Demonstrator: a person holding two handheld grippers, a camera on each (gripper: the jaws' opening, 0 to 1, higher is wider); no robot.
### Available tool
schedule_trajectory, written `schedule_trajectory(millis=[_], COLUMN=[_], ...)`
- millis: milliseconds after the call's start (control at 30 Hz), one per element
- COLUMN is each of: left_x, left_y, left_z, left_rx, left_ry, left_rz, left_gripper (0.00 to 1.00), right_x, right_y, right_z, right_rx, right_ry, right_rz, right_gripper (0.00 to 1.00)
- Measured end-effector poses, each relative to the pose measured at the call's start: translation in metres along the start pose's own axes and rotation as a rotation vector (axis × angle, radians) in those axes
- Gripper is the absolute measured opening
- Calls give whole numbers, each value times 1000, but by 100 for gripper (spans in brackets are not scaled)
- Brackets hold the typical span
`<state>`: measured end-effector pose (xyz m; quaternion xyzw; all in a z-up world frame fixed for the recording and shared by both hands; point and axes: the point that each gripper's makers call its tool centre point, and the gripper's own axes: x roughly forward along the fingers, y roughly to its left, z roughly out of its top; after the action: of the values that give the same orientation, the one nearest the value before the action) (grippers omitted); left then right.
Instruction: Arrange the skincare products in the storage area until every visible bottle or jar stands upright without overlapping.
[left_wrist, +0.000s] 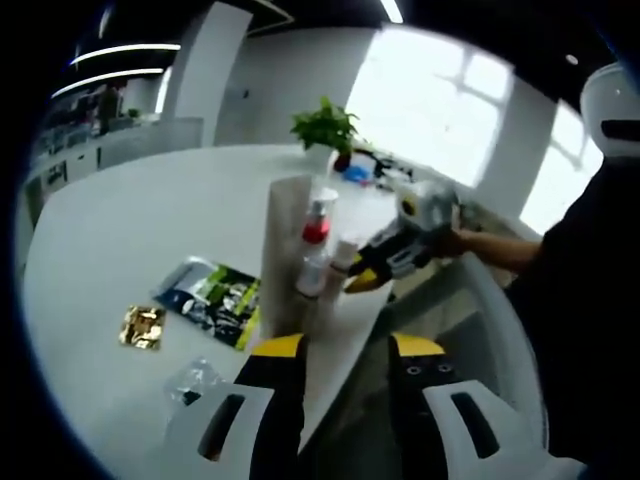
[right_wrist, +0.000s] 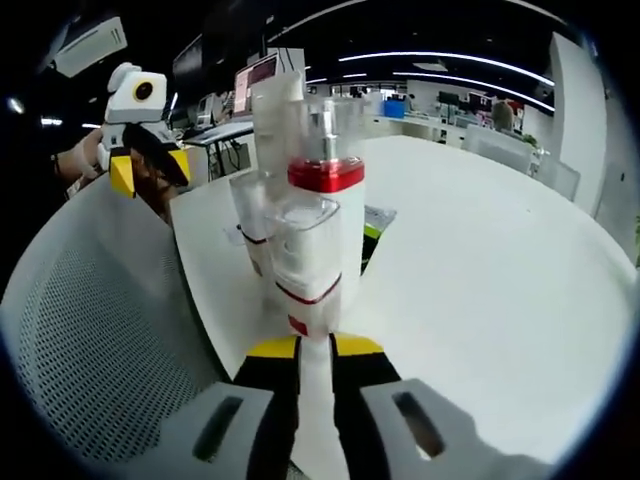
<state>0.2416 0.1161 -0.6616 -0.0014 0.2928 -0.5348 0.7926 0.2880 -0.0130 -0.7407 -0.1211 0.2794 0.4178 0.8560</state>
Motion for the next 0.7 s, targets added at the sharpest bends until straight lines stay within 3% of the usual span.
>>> schedule_trajectory(millis=[700], left_x=[0], left_y=[-4], left_z=[-1], left_rx=[-5], left_ry=[-2], left_rz=[-4], left_gripper=[29], right_x=[16], right_y=[16], right_z=[4], right_rx=[39], right_ry=[73], right_rz=[38], right_gripper=[12])
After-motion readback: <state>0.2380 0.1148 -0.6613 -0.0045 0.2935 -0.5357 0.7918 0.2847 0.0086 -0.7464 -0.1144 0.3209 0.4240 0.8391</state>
